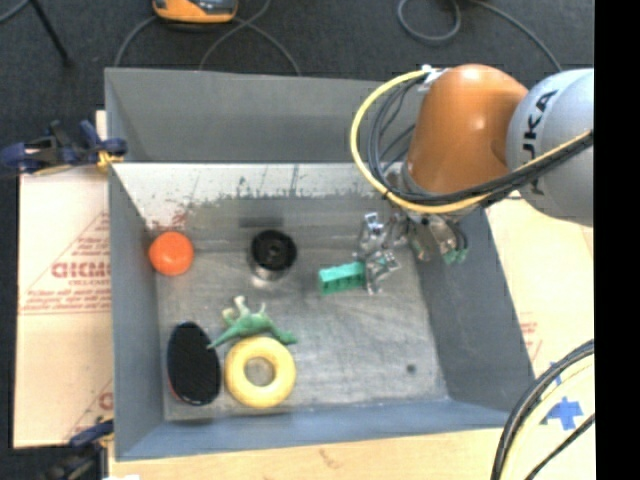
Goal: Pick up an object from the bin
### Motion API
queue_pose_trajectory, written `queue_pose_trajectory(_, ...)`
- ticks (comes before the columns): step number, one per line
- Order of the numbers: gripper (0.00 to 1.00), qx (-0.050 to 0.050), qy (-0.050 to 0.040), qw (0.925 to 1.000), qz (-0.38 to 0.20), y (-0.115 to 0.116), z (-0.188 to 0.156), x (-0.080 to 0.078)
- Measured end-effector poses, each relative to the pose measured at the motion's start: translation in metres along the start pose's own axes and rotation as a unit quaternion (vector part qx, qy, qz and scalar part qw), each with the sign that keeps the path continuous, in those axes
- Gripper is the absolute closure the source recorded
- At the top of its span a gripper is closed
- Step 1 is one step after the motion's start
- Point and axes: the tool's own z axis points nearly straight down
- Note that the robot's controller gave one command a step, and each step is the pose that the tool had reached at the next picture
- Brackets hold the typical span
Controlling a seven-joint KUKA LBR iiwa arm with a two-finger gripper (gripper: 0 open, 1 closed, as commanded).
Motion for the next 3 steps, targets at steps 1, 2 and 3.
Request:
queue_pose_trajectory(1,1.00,0.000,0.0002,1.0000,0.000,0.000,0.000,0.000)
queue_pose_trajectory(2,0.00,-0.001,0.0020,1.0000,0.003,0.000,-0.002,-0.001)
queue_pose_trajectory(3,1.00,0.000,-0.0006,0.9982,0.059,0.002,-0.082,-0.047)
